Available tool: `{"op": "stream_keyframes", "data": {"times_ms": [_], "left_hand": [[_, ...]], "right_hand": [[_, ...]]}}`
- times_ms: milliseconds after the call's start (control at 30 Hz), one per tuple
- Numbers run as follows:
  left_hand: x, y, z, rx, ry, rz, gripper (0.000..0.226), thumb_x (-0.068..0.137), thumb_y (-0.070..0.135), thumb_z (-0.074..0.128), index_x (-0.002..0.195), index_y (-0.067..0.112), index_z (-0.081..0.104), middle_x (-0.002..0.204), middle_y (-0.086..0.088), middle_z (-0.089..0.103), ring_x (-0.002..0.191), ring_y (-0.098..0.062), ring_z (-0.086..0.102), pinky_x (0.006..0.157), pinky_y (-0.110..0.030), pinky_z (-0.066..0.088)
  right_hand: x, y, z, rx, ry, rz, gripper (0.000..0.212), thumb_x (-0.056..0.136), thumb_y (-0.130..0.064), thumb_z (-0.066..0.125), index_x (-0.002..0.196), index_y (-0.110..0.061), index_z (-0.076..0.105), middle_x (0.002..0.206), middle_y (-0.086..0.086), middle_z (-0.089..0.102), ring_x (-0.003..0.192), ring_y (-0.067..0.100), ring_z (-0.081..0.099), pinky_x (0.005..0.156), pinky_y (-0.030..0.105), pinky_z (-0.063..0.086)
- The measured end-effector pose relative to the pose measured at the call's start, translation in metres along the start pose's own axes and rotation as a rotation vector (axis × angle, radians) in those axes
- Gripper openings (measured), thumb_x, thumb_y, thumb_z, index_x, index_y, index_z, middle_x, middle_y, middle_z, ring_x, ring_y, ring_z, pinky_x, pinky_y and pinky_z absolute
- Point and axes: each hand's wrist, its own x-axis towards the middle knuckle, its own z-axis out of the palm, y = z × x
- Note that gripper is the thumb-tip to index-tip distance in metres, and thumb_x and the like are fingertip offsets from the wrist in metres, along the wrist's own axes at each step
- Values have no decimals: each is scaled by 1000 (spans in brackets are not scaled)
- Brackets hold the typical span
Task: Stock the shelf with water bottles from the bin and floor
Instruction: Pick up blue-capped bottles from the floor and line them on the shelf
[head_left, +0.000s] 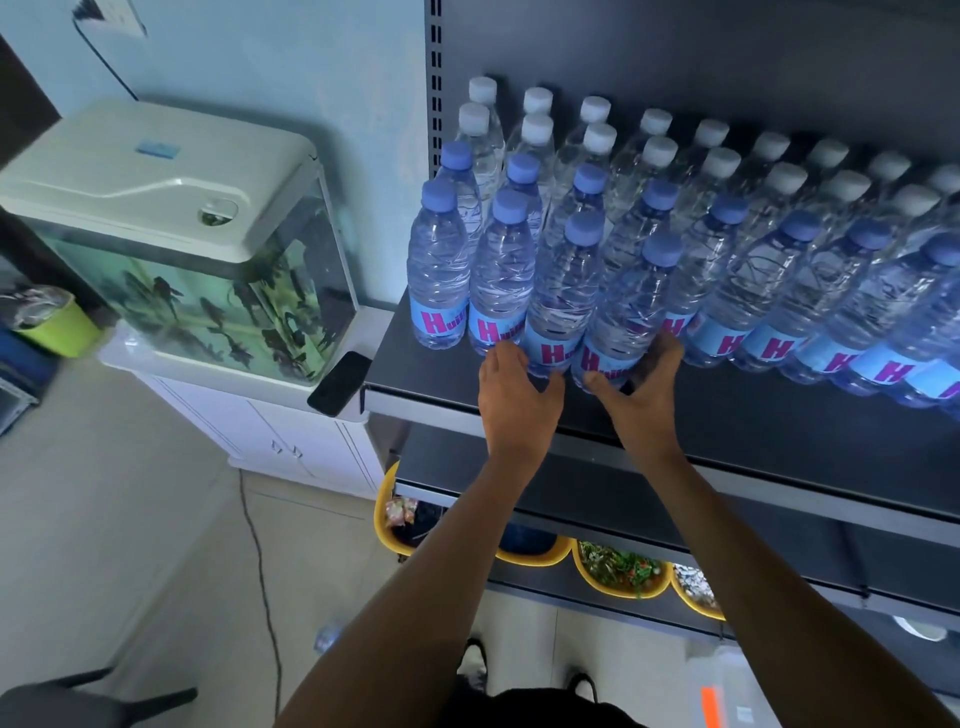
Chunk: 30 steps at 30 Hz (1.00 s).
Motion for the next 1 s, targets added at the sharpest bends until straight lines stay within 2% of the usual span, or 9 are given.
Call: {"op": "stream_keyframes", "data": {"times_ms": [100, 233, 267, 367, 433, 533, 667, 800, 1000], "left_hand": [[0, 1, 1, 6, 4, 1, 38, 83, 23, 80, 90, 17, 43, 88, 6, 46, 87, -17, 47, 74, -29, 42], [-1, 0, 4, 19, 12, 21, 37, 85, 21, 78, 93, 17, 43, 93, 3, 48, 91, -19, 49, 77, -28, 39], [-1, -1, 4, 22, 17, 24, 36, 86, 21, 78, 94, 16, 43, 94, 2, 50, 92, -19, 50, 77, -28, 40], [-1, -1, 6, 36, 33, 40, 33, 87, 20, 77, 97, 12, 47, 97, -1, 53, 95, -22, 53, 79, -30, 43], [0, -2, 7, 47, 38, 37, 32, 87, 20, 77, 98, 12, 48, 98, -2, 54, 95, -22, 53, 80, -32, 46], [0, -2, 9, 58, 52, 42, 32, 87, 21, 77, 98, 13, 48, 98, -1, 53, 95, -22, 52, 82, -37, 49], [1, -1, 10, 65, 65, 35, 33, 87, 22, 77, 99, 13, 47, 99, -1, 53, 97, -24, 53, 85, -41, 51], [1, 0, 13, 72, 82, 31, 30, 89, 22, 74, 100, 12, 48, 100, -3, 53, 99, -24, 53, 87, -44, 52], [3, -1, 15, 69, 95, 35, 31, 89, 22, 74, 105, 13, 49, 102, -3, 55, 99, -23, 55, 85, -41, 54]], "right_hand": [[1, 1, -1, -12, 22, 29, 74, 88, -1, 76, 144, -21, 33, 142, 0, 49, 132, 9, 55, 115, 43, 46], [3, 6, -1, -135, 50, 14, 77, 87, -31, 72, 155, -31, 34, 151, 6, 31, 141, 27, 43, 115, 49, 45], [3, 7, -1, -148, 50, 8, 78, 88, -33, 71, 156, -32, 33, 151, 6, 30, 140, 27, 43, 114, 50, 45], [3, 3, -2, -92, 49, -3, 74, 94, -18, 71, 156, -30, 32, 148, 0, 42, 129, 14, 55, 110, 39, 50], [3, 1, -2, -49, 44, -7, 71, 97, -10, 69, 156, -25, 32, 146, 0, 52, 129, 9, 57, 109, 33, 50], [2, 1, -2, -49, 19, 6, 63, 98, -6, 64, 154, -14, 38, 148, 1, 54, 135, 10, 54, 114, 34, 47], [2, 0, -2, -69, 8, 25, 58, 100, -5, 61, 154, -13, 41, 144, -3, 59, 135, 5, 54, 115, 30, 45], [1, 0, -3, -86, -25, 35, 63, 98, -8, 66, 154, -18, 39, 142, -6, 61, 134, 6, 55, 113, 33, 47], [2, 1, 3, -126, 10, 30, 67, 95, -14, 70, 153, -21, 38, 148, -6, 54, 138, 9, 51, 115, 45, 46]]}}
